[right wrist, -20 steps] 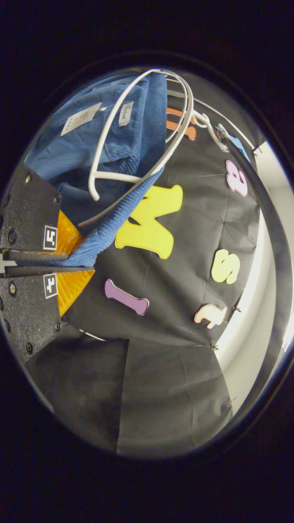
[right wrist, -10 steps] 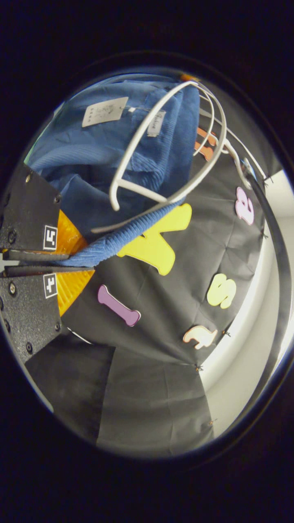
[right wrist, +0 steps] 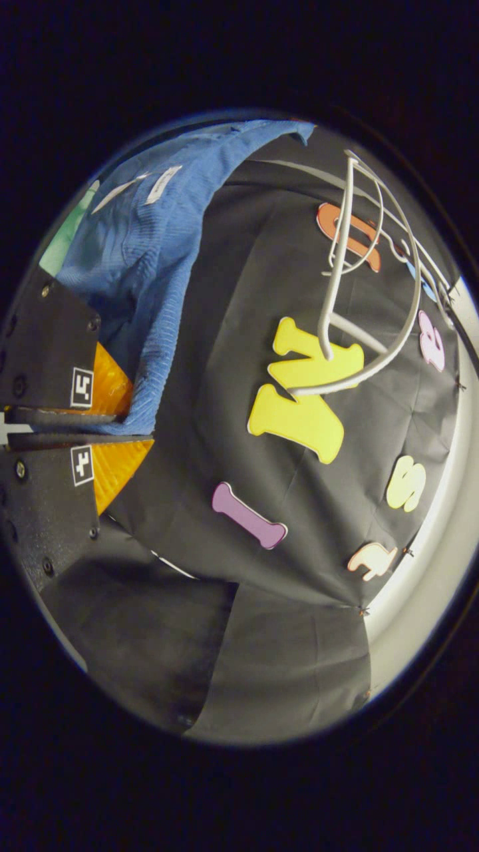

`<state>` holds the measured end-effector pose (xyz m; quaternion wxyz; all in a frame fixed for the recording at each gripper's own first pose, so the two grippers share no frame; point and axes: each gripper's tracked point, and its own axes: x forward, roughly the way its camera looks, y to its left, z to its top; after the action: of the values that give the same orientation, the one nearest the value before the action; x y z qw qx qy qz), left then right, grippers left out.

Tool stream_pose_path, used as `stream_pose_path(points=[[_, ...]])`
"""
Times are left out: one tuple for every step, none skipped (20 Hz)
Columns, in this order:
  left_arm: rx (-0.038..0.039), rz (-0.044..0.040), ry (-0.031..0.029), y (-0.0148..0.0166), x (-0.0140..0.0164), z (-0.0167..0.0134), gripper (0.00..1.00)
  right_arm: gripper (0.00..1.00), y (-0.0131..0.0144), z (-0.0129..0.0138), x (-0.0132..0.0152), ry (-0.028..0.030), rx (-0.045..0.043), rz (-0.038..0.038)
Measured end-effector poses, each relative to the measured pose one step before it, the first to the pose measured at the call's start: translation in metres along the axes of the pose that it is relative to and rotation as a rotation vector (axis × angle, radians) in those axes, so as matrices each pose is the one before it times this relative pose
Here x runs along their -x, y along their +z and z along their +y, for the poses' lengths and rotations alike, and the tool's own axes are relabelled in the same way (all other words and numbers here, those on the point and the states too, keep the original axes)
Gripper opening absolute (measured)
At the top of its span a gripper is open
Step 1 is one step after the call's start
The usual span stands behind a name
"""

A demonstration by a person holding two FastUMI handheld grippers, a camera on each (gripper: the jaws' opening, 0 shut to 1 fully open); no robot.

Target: Grasp the clothes on the hanger with both hands and then place them into the laundry hamper below.

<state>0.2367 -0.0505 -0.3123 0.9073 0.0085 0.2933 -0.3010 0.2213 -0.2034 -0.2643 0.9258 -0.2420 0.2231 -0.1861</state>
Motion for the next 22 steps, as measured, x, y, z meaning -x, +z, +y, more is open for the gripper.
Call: stream_pose_path(points=[[0.01817, -0.00223, -0.00681, -0.00209, -0.00018, -0.00530, 0.00, 0.08, -0.00311, 0.00367, 0.00460, 0.01343, -0.01084, 0.00709], [0.00910, -0.00126, -0.00200, -0.00132, -0.00207, -0.00277, 0.00, 0.09, -0.00258, 0.00318, 0.00630, 0.00959, -0.01134, 0.00392], [0.00073, -0.00055, -0.00026, -0.00192, -0.00030, -0.00358, 0.05, 0.08, -0.00098, 0.00384, 0.00490, 0.01081, -0.00634, 0.00322], [0.00044, 0.00232, -0.00205, -0.00329, 0.00332, -0.00379, 0.00, 0.08, -0.00114, 0.00525, 0.00855, 0.01320, 0.00075, 0.00269], [0.00365, 0.00158, -0.00183, -0.00404, 0.00270, -0.00522, 0.00, 0.08, -0.00090, 0.00503, 0.00820, 0.01442, 0.00105, 0.00369], [-0.00101, 0.00116, -0.00104, -0.00326, 0.00200, -0.00703, 0.05, 0.08, -0.00187, 0.00590, 0.00436, 0.01886, -0.00148, 0.00570], [-0.00469, 0.00424, 0.00221, -0.00361, 0.00046, -0.00458, 0.05, 0.08, -0.00317, 0.00446, 0.00236, 0.01669, -0.00578, 0.00876], [-0.00688, 0.00448, 0.00147, -0.00299, 0.00025, -0.00267, 0.00, 0.08, -0.00137, 0.00546, 0.00056, 0.02028, -0.00883, 0.00574], [-0.00343, 0.00623, 0.00202, -0.00419, 0.00204, -0.00324, 0.05, 0.08, -0.00101, 0.00422, 0.00398, 0.01252, -0.00783, 0.00615], [0.00120, 0.00226, -0.00147, -0.00373, 0.00340, -0.00337, 0.05, 0.08, 0.00039, 0.00830, 0.00830, 0.02162, -0.00964, 0.00253], [0.00731, -0.00039, -0.00106, -0.00208, 0.00412, -0.00332, 0.05, 0.08, 0.00033, 0.00650, 0.00752, 0.01568, -0.00683, 0.00190], [0.01372, -0.00102, -0.00308, -0.00184, 0.00302, -0.00299, 0.05, 0.08, 0.00155, 0.00751, 0.00533, 0.02184, -0.00680, 0.00018], [0.00955, -0.00515, -0.00038, -0.00013, 0.00238, -0.00288, 0.05, 0.08, 0.00085, 0.00616, 0.00447, 0.01684, -0.00796, 0.00399], [0.00952, -0.00099, -0.00050, -0.00130, 0.00003, -0.00276, 0.05, 0.08, 0.00059, 0.00527, 0.00155, 0.02438, -0.01079, 0.00392], [0.00269, -0.00315, 0.00193, -0.00077, 0.00235, -0.00335, 0.05, 0.08, 0.00028, 0.00607, 0.00440, 0.01810, -0.01270, 0.00600], [0.00149, -0.00003, -0.00200, -0.00183, 0.00396, -0.00440, 0.05, 0.08, 0.00049, 0.00816, 0.00732, 0.02181, -0.01304, 0.00450], [-0.00290, -0.00396, 0.00010, -0.00035, 0.00466, -0.00378, 0.05, 0.07, 0.00032, 0.00805, 0.00703, 0.01732, -0.00989, 0.00329], [-0.00108, 0.00042, -0.00257, -0.00092, 0.00311, -0.00305, 0.05, 0.07, 0.00073, 0.00945, 0.00553, 0.02167, -0.00694, 0.00138], [-0.00196, -0.00343, -0.00284, -0.00043, 0.00332, -0.00458, 0.05, 0.07, 0.00091, 0.00808, 0.00447, 0.02136, -0.00625, 0.00240], [0.00029, 0.00063, -0.00203, -0.00169, 0.00065, -0.00273, 0.05, 0.07, -0.00090, 0.00699, 0.00182, 0.02753, -0.01319, 0.00520], [0.00227, 0.00066, -0.00473, -0.00056, 0.00054, -0.00363, 0.05, 0.08, -0.00071, 0.00985, 0.00107, 0.03296, -0.02210, 0.01013], [-0.00285, 0.00197, -0.00187, -0.00036, -0.00011, -0.00230, 0.00, 0.07, -0.00114, 0.01247, 0.00261, 0.03086, -0.02038, 0.00879]])
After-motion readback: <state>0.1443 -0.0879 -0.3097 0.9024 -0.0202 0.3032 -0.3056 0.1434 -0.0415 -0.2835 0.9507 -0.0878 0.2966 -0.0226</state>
